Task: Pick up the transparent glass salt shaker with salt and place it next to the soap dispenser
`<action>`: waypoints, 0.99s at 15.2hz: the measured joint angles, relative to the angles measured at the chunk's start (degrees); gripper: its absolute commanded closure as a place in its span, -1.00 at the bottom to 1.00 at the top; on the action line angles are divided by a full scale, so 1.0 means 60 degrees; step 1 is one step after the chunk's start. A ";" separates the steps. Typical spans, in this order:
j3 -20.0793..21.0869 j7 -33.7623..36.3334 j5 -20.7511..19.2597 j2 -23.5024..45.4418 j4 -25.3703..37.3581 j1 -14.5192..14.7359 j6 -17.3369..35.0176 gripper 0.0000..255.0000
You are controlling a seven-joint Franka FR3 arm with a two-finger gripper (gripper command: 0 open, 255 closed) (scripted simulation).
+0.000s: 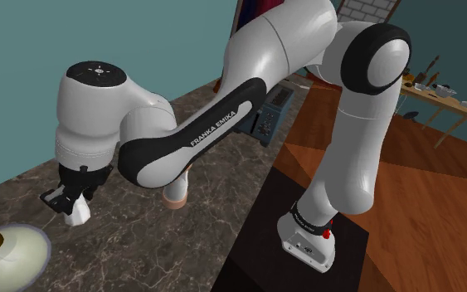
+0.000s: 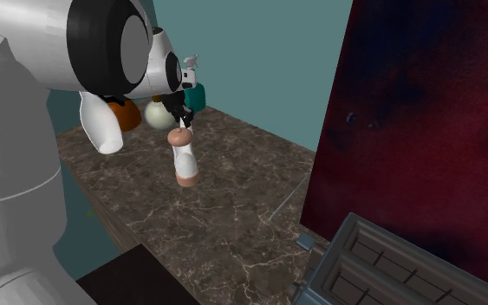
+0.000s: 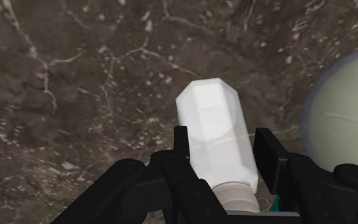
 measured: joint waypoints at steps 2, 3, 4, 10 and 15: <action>-0.0001 0.0001 -0.0002 0.0002 0.0000 0.0001 0.0002 1.00; -0.0001 0.0001 -0.0002 0.0002 0.0000 0.0001 0.0003 -1.00; -0.0001 0.0001 -0.0002 0.0002 0.0000 0.0001 0.0003 -1.00; 0.0055 -0.0087 0.0106 -0.0126 -0.0034 -0.0068 -0.0071 -1.00; 0.0418 -0.0583 0.0876 -0.1014 -0.0136 -0.0392 -0.0699 -1.00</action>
